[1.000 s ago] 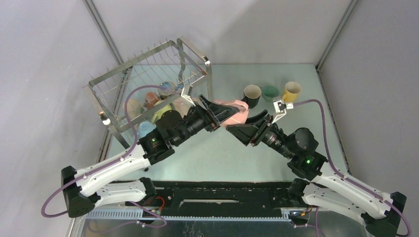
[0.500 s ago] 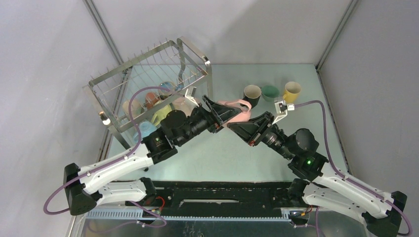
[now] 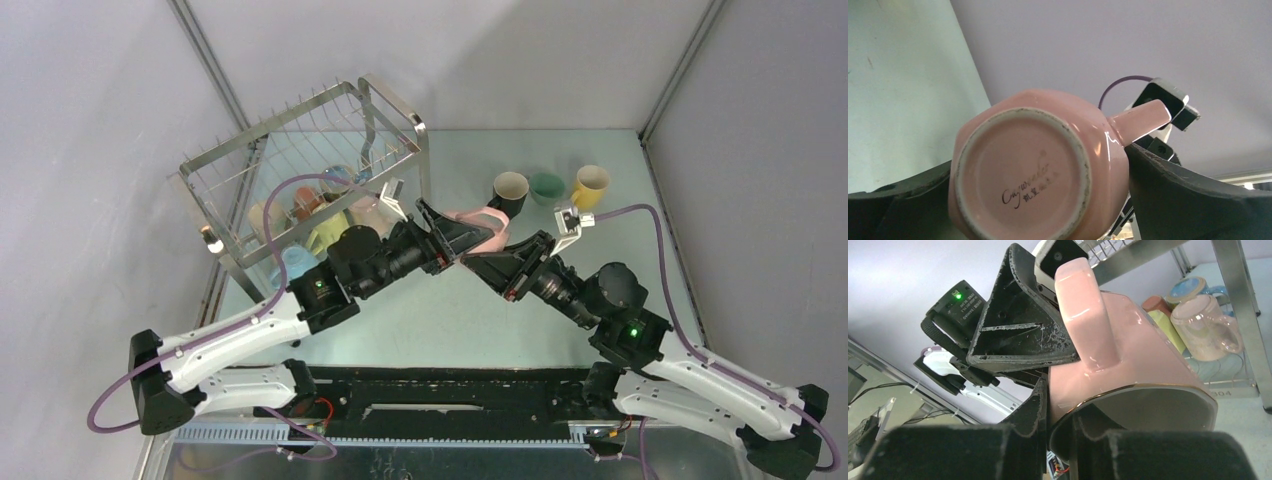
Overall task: Unload the cups from the dish rack
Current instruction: Place the cup at the center of the board.
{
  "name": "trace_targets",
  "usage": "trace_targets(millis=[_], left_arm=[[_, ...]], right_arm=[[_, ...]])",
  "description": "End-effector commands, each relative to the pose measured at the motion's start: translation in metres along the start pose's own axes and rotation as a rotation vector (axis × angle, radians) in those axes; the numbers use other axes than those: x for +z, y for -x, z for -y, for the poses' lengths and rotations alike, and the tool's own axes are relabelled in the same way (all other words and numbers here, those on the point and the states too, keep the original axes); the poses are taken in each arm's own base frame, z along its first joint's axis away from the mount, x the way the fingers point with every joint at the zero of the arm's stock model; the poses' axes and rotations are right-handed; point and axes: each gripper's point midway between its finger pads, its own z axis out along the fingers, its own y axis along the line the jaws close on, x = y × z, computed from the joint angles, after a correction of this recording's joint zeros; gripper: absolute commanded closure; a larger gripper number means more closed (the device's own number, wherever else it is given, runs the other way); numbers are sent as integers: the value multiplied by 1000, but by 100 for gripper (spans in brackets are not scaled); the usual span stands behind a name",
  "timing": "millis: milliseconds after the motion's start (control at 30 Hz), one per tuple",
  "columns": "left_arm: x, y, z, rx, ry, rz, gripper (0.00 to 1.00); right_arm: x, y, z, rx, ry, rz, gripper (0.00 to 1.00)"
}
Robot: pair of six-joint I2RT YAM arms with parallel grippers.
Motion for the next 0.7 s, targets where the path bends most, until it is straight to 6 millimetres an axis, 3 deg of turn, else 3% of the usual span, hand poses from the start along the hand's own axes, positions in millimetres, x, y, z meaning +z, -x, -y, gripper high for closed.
trace_targets(millis=[0, 667], left_arm=[[-19, 29, 53, 91, -124, 90, 0], [-51, 44, 52, 339, -72, 89, 0]], right_arm=[[-6, 29, -9, -34, -36, 76, 100], [-34, 40, 2, -4, -145, 90, 100]])
